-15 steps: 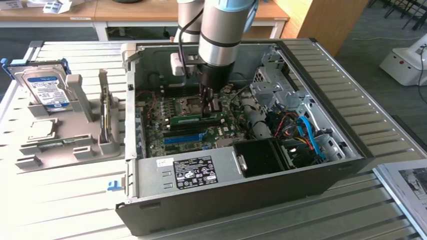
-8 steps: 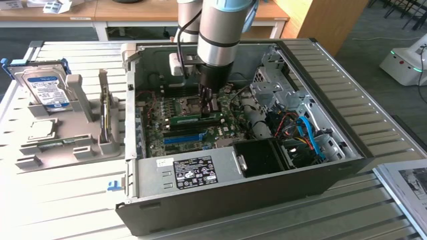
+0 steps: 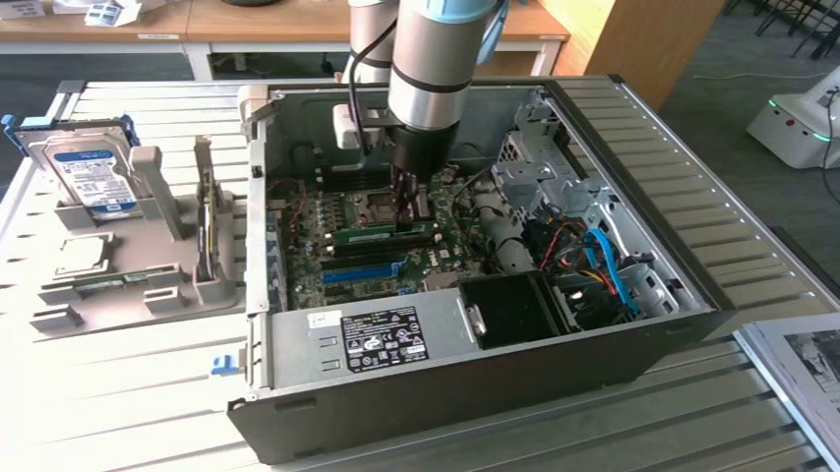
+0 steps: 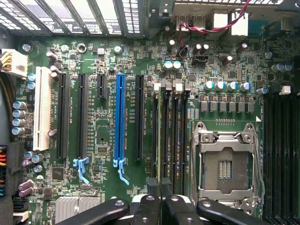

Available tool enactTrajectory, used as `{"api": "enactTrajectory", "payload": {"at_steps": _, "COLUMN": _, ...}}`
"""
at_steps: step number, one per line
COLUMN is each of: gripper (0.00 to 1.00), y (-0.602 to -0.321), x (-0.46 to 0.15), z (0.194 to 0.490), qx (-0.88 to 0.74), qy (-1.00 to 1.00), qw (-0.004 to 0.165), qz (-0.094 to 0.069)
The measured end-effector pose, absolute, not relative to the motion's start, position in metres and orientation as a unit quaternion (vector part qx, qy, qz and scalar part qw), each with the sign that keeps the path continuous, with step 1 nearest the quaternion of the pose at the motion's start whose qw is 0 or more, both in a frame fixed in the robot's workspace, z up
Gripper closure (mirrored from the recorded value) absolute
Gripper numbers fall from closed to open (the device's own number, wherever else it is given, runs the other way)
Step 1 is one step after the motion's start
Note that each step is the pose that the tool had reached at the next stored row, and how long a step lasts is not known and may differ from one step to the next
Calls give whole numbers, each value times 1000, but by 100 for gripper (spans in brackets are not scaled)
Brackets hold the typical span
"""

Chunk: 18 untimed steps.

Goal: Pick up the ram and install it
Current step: 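Insert the ram into the slot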

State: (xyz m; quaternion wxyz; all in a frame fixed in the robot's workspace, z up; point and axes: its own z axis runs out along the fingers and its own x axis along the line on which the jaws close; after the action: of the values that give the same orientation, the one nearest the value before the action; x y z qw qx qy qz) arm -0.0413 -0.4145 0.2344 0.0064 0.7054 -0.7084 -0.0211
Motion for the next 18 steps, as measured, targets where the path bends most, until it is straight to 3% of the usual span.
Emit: {"api": "enactTrajectory", "payload": {"at_steps": 18, "gripper": 89, "y": -414, "x": -39, "z": 234, "qx": 701, "qy": -713, "qw": 6, "qz": -21}}
